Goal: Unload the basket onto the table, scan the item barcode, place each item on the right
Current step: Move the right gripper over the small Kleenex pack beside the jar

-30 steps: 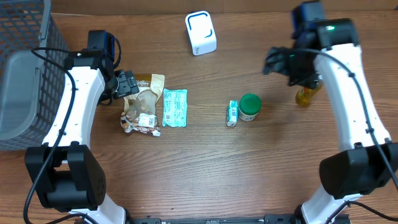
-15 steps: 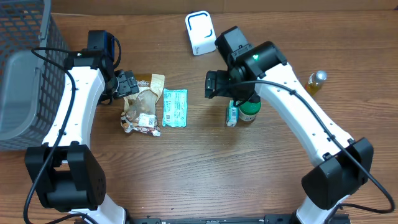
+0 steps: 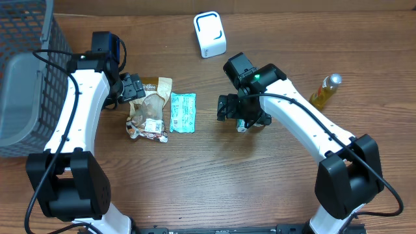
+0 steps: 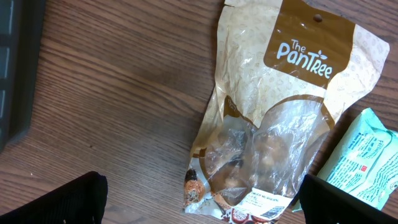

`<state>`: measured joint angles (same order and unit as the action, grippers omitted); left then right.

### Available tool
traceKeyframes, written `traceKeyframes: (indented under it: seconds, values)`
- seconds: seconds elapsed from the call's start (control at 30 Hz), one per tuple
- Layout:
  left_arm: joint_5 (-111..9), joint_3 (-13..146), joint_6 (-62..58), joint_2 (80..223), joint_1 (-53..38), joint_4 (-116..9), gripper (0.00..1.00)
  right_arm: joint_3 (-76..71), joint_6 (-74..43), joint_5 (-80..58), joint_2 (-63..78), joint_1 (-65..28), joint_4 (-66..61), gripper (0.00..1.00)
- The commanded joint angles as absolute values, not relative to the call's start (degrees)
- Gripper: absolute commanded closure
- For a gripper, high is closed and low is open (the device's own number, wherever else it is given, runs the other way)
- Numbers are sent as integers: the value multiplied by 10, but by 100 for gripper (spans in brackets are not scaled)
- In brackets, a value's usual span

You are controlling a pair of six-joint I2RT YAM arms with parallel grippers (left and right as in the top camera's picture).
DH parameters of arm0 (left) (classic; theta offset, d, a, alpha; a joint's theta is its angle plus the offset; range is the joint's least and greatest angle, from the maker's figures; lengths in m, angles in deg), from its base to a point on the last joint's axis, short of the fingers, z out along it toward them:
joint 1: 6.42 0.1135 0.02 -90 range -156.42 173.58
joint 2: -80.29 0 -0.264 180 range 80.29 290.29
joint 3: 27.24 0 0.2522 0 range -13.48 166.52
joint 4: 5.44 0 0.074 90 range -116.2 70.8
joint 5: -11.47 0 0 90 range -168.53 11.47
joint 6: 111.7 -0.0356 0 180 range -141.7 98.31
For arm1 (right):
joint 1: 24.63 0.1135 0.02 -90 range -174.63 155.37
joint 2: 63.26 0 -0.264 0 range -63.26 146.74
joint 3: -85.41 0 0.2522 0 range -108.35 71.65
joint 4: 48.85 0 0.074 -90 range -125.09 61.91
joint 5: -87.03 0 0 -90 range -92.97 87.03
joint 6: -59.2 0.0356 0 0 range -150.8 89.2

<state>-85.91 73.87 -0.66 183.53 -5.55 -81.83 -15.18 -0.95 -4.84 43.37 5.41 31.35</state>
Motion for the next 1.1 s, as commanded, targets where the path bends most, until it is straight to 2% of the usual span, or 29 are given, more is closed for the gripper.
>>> traceKeyframes:
  seconds: [0.0,0.5,0.53,0.6,0.8,1.07]
  values:
    - [-864,736,-3,1841,-53,-819,0,-142,-6,-41,426,56,298,0]
    - [-864,735,-3,1841,-53,-819,0,-142,-8,-39,426,56,304,0]
    - [-864,736,-3,1841,-53,-819,1,-142,-8,-35,426,56,308,2]
    - [-864,736,-3,1841,-53,-819,0,-141,-8,-22,426,56,318,12]
    - [-864,736,-3,1841,-53,-819,0,-138,-8,-20,427,56,318,27]
    - [-864,736,-3,1841,-53,-819,0,-138,-7,-20,427,56,325,32]
